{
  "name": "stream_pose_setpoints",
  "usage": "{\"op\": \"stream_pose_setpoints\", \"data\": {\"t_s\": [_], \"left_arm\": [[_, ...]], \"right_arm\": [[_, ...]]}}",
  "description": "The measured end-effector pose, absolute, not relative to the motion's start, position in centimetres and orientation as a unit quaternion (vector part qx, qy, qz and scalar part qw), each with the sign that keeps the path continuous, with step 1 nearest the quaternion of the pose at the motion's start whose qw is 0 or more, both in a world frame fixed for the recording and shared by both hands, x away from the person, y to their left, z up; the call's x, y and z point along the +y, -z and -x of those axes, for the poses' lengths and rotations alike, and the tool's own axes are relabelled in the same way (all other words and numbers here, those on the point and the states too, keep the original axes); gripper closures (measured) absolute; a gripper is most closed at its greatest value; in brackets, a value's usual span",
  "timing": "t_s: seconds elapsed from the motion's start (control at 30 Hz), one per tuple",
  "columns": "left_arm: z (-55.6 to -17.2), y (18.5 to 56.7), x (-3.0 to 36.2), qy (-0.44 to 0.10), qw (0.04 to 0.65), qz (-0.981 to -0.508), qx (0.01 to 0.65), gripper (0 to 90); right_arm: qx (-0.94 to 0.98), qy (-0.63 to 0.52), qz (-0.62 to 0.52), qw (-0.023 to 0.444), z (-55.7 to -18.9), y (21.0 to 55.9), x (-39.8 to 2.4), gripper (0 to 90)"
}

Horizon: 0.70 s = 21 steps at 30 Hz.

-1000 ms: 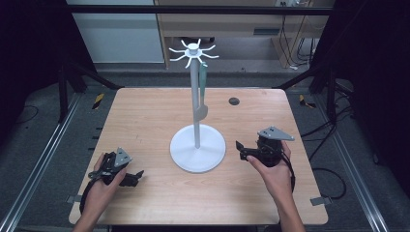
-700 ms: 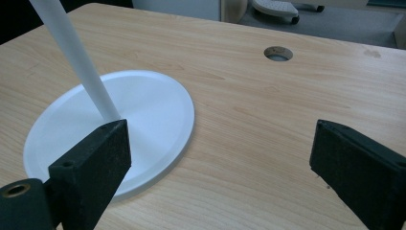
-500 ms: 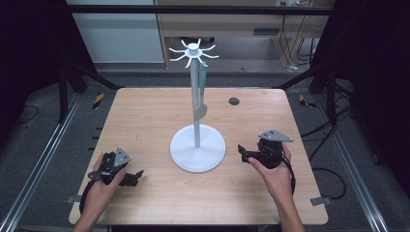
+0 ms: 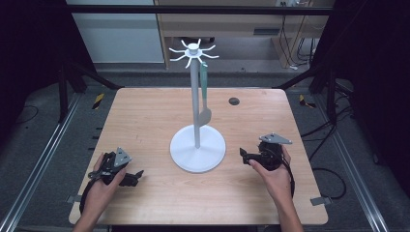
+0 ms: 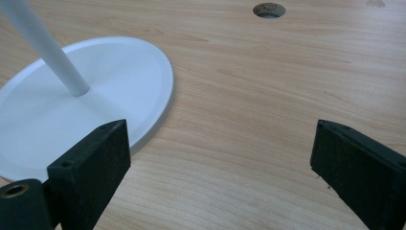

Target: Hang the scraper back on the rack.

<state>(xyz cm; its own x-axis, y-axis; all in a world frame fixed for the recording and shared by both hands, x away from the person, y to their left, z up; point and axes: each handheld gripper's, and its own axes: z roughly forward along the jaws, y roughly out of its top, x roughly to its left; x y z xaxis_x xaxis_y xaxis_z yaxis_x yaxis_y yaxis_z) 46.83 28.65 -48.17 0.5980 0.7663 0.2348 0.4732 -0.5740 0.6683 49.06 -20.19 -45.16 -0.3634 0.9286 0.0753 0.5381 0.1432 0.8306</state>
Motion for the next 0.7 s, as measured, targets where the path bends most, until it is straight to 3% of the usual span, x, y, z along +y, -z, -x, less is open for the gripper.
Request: {"op": "stream_pose_setpoints", "data": {"t_s": [0.7], "left_arm": [[-46.9,48.2,28.5,-0.26,0.281,-0.85,0.363,2.9]], "right_arm": [[0.72,-0.381,-0.529,0.239,-48.8,47.4,-20.9,8.0]]}}
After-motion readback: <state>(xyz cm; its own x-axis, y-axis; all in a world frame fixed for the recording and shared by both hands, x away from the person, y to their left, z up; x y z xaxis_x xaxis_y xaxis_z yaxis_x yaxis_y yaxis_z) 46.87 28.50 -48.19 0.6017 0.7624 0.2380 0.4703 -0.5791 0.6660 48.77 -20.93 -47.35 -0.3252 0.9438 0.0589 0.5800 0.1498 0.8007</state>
